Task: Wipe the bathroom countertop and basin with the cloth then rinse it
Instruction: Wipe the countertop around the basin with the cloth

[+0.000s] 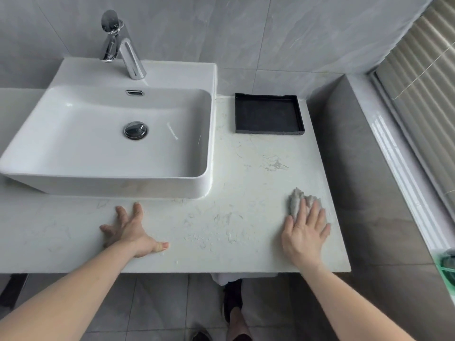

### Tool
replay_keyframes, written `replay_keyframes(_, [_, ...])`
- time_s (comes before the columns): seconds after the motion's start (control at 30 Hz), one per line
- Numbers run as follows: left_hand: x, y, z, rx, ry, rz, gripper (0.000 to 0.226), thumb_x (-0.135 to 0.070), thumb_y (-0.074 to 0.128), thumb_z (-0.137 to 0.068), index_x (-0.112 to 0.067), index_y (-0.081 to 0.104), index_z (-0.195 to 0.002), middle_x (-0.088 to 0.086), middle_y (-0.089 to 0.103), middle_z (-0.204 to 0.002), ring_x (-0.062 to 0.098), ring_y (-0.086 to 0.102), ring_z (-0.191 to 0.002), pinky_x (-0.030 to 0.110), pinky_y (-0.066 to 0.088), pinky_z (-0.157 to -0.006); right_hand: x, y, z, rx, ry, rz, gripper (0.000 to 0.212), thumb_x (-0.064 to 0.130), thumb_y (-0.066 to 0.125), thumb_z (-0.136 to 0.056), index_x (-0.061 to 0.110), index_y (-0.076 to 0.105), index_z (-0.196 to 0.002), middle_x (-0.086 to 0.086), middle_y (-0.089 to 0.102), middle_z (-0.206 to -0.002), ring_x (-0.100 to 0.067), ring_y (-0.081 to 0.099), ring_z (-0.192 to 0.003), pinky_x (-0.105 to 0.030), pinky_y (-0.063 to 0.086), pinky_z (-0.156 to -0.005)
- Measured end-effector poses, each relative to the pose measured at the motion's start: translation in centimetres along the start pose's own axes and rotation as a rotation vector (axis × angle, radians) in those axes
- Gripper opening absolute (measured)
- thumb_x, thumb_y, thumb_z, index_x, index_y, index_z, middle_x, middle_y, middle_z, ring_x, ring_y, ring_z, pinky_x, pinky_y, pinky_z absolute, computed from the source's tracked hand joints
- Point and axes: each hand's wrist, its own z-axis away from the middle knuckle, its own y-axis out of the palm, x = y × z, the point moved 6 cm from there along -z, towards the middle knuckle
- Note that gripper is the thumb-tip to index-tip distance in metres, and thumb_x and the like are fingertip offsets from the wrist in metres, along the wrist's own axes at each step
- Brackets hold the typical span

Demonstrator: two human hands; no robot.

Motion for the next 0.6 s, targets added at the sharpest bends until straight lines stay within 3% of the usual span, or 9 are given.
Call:
replay_keyframes(0.1, [0.2,0.0,-0.2,0.007,-0.003,-0.011,0.156,-0.081,0.080,-0.039,-0.044,-0.020,-0.153,-0.007,-0.032,-0.160,0.054,-0.005,-0.147,0.056,0.025,-0.119,6.0,2.5,4.4,0.060,-0.140,-0.007,0.066,0.050,0.018,-0.106,0.032,-0.013,-0.161,-0.003,-0.024,-0.169,-0.031,-0.023,-0.155,-0.058,-0.010,-0.124])
replay_keyframes(0.27, [0.4,0.1,-0.6,0.013,-0.012,-0.025,0.161,-0.085,0.076,-0.032,-0.043,-0.021,-0.153,-0.005,-0.031,-0.160,0.051,-0.005,-0.149,0.054,0.016,-0.122,12.1,5.8,9.6,0.161,-0.399,0.062,0.065,0.047,0.019,-0.105,0.032,-0.007,-0.163,-0.001,-0.027,-0.168,-0.026,-0.032,-0.152,-0.053,-0.013,-0.124])
replay_keyframes(0.4, [0.3,0.1,-0.5,0.028,-0.013,-0.008,0.159,-0.082,0.079,-0.036,-0.044,-0.020,-0.154,-0.005,-0.030,-0.162,0.052,-0.007,-0.148,0.054,0.013,-0.123,8.3,4.2,7.9,0.164,-0.432,0.100,0.062,0.050,0.016,-0.106,0.036,-0.006,-0.162,0.006,-0.024,-0.168,-0.020,-0.028,-0.153,-0.049,-0.010,-0.126])
replay_keyframes(0.47, [0.2,0.1,-0.4,0.024,-0.009,-0.015,0.158,-0.082,0.080,-0.037,-0.043,-0.020,-0.154,-0.005,-0.030,-0.162,0.053,-0.006,-0.148,0.054,0.014,-0.122,4.4,2.6,5.8,0.123,-0.337,0.089,0.062,0.050,0.015,-0.105,0.037,-0.005,-0.162,0.006,-0.022,-0.169,-0.020,-0.025,-0.155,-0.050,-0.008,-0.127])
replay_keyframes(0.6, [0.1,0.0,-0.3,0.027,-0.007,-0.041,0.158,-0.082,0.080,-0.039,-0.041,-0.021,-0.154,-0.003,-0.031,-0.161,0.054,-0.006,-0.148,0.055,0.014,-0.122,-4.3,-1.1,1.6,0.032,-0.116,0.092,0.063,0.048,0.017,-0.103,0.032,0.010,-0.163,-0.001,-0.005,-0.172,-0.030,0.000,-0.158,-0.057,0.008,-0.126])
